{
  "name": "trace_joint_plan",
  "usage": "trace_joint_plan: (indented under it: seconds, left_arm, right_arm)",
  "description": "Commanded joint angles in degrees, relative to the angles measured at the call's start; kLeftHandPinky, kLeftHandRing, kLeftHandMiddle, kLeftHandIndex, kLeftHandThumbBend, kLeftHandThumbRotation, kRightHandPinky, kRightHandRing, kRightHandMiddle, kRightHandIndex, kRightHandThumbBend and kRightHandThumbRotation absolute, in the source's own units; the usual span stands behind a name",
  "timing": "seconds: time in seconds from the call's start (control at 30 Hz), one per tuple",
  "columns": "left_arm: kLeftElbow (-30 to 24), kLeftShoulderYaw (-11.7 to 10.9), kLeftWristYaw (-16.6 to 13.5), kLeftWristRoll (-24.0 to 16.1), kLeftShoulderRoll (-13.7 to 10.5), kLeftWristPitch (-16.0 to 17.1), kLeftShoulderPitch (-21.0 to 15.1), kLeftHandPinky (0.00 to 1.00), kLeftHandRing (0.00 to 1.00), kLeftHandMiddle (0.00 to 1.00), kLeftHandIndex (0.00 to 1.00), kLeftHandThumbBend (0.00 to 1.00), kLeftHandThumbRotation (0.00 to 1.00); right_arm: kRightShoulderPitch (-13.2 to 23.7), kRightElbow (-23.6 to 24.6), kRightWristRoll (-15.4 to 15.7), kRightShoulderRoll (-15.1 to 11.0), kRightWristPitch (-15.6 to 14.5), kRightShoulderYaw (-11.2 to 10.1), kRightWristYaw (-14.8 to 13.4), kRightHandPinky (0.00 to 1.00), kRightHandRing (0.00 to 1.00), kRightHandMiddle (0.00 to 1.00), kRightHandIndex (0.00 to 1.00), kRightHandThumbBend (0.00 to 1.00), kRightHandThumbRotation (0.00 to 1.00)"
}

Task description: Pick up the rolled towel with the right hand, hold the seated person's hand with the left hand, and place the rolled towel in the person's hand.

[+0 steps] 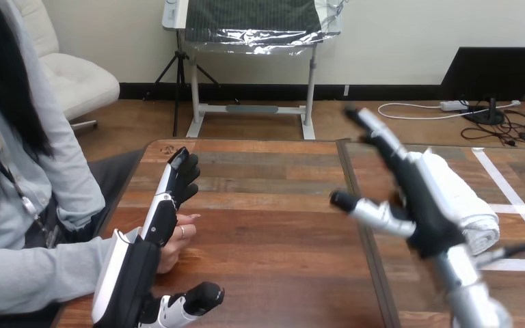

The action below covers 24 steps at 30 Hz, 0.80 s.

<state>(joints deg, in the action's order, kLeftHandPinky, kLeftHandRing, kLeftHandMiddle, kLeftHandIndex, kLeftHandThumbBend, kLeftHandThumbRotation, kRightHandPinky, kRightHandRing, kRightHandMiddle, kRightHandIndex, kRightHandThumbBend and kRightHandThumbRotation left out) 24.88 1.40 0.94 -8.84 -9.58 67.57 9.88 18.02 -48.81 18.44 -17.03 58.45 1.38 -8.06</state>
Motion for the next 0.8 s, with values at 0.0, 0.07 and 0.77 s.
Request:
trace_joint_plan:
  seconds: [0.0,0.07,0.77]
  left_arm:
    - [0.64,-0.17,-0.29,0.59,0.6,1.61,-4.4,0.9,0.95,0.97,1.0,1.0,0.86]
    - [0.6,-0.19,-0.31,0.53,0.66,1.6,-4.38,0.9,0.95,0.97,1.0,1.0,0.86]
    - [0.48,-0.25,-0.26,0.74,1.23,1.29,-3.74,0.92,0.96,0.98,1.0,1.0,0.86]
  right_arm:
    - [7.65,-0.17,0.86,-3.02,-3.49,-2.14,-3.08,0.92,0.97,0.94,0.95,1.0,0.79]
    - [8.58,-0.46,1.23,-3.78,-4.89,-2.11,-3.79,0.92,0.97,0.94,0.95,1.0,0.79]
    - [18.75,-7.45,0.03,-8.96,-16.95,-2.72,-5.05,0.92,1.0,0.98,0.98,1.0,0.66]
